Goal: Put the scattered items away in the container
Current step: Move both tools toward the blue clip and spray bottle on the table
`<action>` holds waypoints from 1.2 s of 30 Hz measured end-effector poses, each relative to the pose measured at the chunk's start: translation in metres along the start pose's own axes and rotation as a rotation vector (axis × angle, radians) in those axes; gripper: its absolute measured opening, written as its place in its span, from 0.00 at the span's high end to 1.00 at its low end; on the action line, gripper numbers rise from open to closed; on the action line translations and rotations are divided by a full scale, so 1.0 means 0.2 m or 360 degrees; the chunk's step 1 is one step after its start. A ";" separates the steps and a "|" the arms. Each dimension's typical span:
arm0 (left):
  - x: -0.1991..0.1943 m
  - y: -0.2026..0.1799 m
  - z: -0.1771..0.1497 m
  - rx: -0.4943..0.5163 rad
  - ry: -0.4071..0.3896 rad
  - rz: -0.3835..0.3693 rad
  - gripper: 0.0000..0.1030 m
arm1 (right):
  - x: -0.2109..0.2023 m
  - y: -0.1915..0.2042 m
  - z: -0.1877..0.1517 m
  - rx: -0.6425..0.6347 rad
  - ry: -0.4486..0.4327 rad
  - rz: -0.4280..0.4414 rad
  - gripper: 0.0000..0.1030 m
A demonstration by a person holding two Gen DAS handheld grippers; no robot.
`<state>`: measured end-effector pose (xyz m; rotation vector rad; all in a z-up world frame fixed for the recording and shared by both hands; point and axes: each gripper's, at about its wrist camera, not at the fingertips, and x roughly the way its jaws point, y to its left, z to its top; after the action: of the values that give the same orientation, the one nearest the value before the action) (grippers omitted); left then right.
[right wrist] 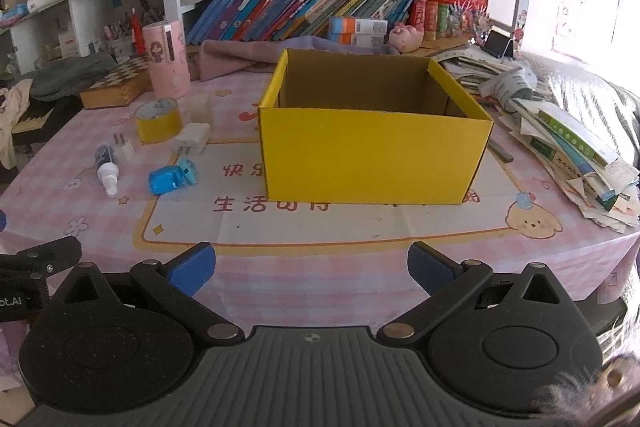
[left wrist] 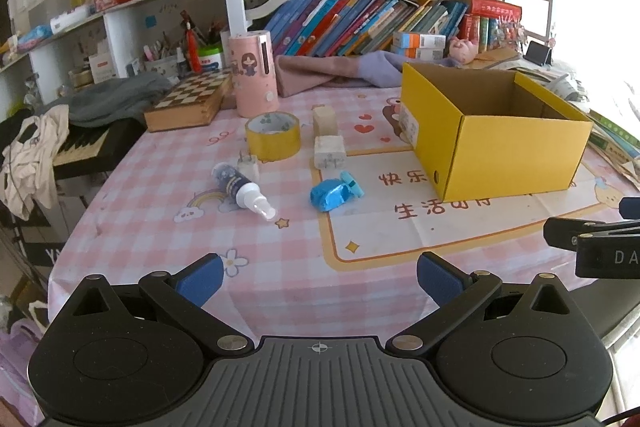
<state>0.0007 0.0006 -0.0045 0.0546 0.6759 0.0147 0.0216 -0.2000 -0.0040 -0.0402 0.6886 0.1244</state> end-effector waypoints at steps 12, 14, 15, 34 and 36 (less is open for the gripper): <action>-0.01 0.00 0.00 0.0033 -0.0009 -0.0017 0.00 | -0.01 0.05 0.00 -0.0037 -0.0020 0.0038 0.00; -0.01 0.00 0.00 0.0043 -0.0009 -0.0024 0.00 | -0.01 0.05 0.01 -0.0039 -0.0018 0.0040 0.00; -0.01 0.00 0.00 0.0049 -0.0008 -0.0029 0.00 | -0.01 0.05 0.01 -0.0038 -0.0017 0.0041 0.00; -0.01 0.05 -0.02 0.0058 0.0004 -0.0050 0.00 | 0.01 0.13 0.01 -0.0056 -0.0016 0.0073 0.00; -0.01 0.07 -0.01 0.0050 0.0003 -0.0049 0.00 | 0.01 0.15 0.02 -0.0063 -0.0021 0.0080 0.00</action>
<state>-0.0024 0.0151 -0.0047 0.0745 0.6788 -0.0253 0.0218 -0.1701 -0.0027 -0.0598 0.6745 0.1863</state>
